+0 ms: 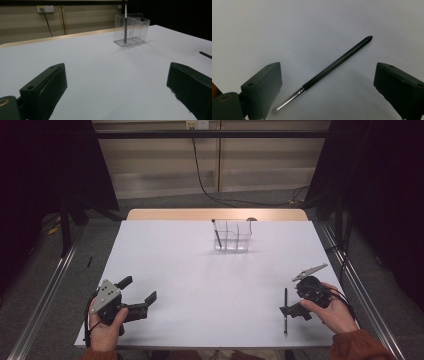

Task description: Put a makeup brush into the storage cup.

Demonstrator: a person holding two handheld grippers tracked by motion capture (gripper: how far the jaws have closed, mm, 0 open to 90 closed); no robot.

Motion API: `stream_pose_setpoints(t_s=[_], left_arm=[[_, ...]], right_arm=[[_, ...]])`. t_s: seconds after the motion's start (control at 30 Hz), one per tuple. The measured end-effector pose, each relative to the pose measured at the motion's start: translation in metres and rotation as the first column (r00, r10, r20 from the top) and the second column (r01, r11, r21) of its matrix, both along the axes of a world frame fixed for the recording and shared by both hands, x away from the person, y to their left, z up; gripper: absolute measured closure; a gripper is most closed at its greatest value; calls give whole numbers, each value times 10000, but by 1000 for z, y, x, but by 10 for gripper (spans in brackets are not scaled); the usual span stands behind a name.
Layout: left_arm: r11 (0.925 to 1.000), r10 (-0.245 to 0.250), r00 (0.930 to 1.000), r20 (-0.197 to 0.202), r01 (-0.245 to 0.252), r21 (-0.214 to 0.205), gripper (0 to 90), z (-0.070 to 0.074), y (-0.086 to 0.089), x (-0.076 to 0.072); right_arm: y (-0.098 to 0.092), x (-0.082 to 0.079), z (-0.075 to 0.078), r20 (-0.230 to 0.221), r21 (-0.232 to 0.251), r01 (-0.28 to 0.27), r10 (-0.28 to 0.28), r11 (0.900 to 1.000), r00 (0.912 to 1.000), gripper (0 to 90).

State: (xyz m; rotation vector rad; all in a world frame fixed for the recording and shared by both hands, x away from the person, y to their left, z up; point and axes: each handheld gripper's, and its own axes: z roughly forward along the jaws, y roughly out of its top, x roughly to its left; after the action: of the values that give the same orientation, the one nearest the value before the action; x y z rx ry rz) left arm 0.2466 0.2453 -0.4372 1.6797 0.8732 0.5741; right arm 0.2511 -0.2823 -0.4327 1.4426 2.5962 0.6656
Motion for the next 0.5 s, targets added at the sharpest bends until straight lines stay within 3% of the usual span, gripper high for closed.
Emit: stream_pose_setpoints(t_s=[0.2,0.33,0.5], left_arm=[[10000,-11,10000,-3,11,39,28,0,0,0],[10000,-14,10000,0,14,16,29,0,0,0],[10000,-3,10000,-14,3,13,29,0,0,0]], right_arm=[[4,3,-3,-882,-495,-296,252,9983,9958,81],[7,5,-4,-991,-921,-776,685,9927,9927,74],[12,8,-4,-1294,-1277,-779,612,9887,9897,82]])
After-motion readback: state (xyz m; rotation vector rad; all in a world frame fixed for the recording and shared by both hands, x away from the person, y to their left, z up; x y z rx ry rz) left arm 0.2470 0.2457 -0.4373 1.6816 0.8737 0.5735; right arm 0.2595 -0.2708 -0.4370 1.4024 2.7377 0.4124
